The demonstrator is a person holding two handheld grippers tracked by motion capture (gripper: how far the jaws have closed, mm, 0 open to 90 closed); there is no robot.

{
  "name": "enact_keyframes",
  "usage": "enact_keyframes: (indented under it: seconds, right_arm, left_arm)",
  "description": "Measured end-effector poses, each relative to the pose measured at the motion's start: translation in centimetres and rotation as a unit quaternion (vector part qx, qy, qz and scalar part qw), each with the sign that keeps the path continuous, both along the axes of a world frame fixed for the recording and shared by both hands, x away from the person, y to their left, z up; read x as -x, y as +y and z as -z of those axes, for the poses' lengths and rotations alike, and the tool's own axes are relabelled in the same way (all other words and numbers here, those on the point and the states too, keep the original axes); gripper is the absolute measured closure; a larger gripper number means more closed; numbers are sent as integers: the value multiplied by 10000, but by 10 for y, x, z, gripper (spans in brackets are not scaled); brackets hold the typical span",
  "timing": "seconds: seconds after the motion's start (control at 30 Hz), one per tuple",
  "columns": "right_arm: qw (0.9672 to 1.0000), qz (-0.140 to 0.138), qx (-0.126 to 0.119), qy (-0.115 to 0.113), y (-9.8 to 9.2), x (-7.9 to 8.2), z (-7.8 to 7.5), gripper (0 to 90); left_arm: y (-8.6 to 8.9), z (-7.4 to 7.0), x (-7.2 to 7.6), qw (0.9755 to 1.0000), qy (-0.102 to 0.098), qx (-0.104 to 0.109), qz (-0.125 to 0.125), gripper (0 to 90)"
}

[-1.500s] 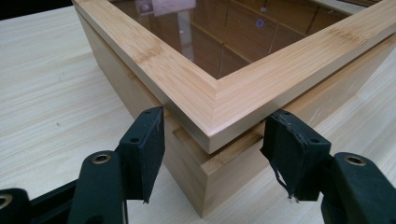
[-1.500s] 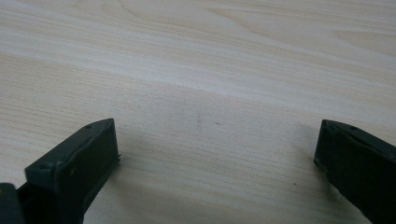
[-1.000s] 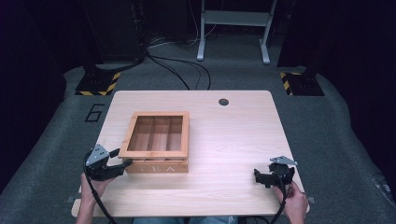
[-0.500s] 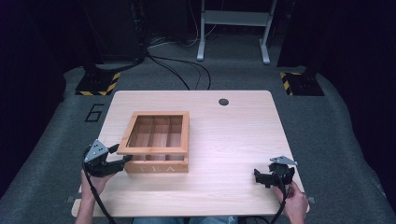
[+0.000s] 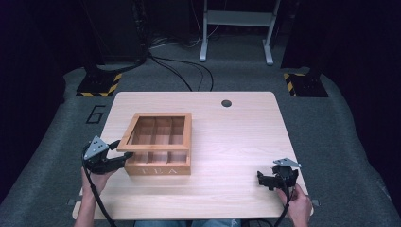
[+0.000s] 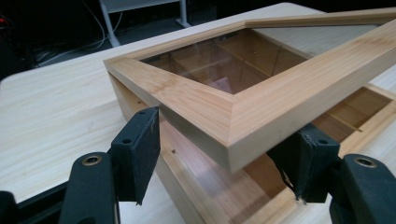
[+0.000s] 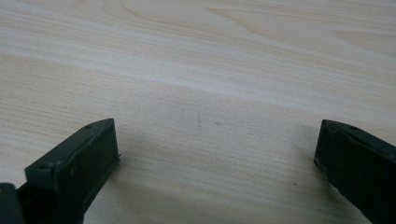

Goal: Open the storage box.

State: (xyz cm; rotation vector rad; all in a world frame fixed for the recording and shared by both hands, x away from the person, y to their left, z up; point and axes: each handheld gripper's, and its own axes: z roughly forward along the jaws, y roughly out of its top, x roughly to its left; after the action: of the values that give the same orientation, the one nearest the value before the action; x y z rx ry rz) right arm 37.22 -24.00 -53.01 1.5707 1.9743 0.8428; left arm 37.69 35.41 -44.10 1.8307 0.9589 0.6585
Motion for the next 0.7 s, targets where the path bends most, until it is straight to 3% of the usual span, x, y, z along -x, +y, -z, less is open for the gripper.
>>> enact_keyframes:
  seconds: [0.4, 0.7]
  right_arm:
    - [10000, -2, 0, -2, 0, 0, 0, 0]
    - [10000, 1, 0, 1, 0, 0, 0, 0]
  left_arm:
    - [1, -12, -6, 9988, -448, -22, -200, 475]
    - [2, -27, -14, 9981, -523, -105, -305, 570]
